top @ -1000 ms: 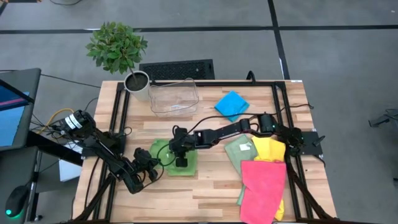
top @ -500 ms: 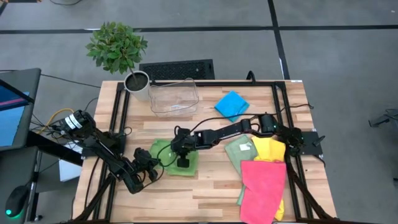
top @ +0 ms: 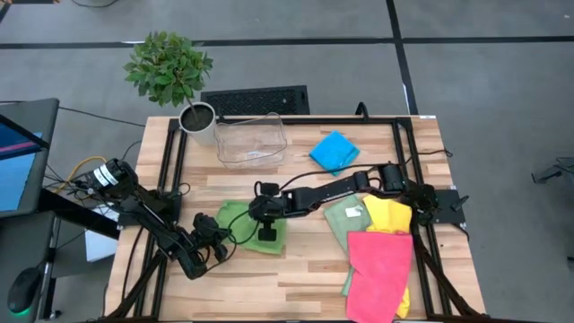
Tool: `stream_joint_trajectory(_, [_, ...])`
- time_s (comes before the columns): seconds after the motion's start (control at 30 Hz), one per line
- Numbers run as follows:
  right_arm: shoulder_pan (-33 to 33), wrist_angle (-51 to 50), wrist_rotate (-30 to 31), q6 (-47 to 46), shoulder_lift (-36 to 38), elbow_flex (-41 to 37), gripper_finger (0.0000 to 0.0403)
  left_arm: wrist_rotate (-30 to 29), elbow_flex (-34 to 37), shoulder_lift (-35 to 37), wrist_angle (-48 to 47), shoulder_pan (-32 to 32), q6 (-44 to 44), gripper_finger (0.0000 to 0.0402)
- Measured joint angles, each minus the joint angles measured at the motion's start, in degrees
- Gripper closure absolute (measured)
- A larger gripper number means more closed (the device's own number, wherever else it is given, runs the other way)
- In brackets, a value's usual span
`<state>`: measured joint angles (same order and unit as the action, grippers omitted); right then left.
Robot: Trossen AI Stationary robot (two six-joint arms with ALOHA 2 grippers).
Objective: Fold microfiber towels
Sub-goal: Fold the green microfiber cloth
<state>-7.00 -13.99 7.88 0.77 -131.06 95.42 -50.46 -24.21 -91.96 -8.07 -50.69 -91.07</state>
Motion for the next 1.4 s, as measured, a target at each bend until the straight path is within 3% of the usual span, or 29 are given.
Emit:
stream_joint_trajectory(0.17, [-0.3, -1.0, 0.1, -2.2, -0.3, -2.3, 0.0379, 0.0, 0.0, 0.0, 0.0, 0.0, 0.4, 0.0402])
stream_joint_trajectory(0.5, [-0.5, -0.7, 5.7, -3.3, 4.4, -7.1, 0.0369, 0.1, 0.0, 0.0, 0.1, 0.0, 0.4, 0.0402])
stream_joint_trajectory(0.77, [-0.7, 3.2, 4.9, -2.3, 7.2, -9.3, 0.0373, 0.0, 0.0, 0.0, 0.2, 0.0, 0.4, 0.0402])
stream_joint_trajectory(1.03, [-0.9, 6.5, 1.4, -2.7, 3.4, -9.4, 0.0359, -0.2, 0.0, 0.0, 0.5, 0.0, 0.3, 0.0402])
stream_joint_trajectory(1.2, [-0.9, 5.9, 1.5, -2.8, 4.8, -9.4, 0.0325, -0.2, 0.0, 0.0, 0.6, 0.0, 0.3, 0.0402])
stream_joint_trajectory(1.4, [-0.9, 3.4, 2.9, -3.0, 10.3, -9.2, 0.0243, -0.2, 0.0, 0.0, 0.6, 0.0, 0.3, 0.0402])
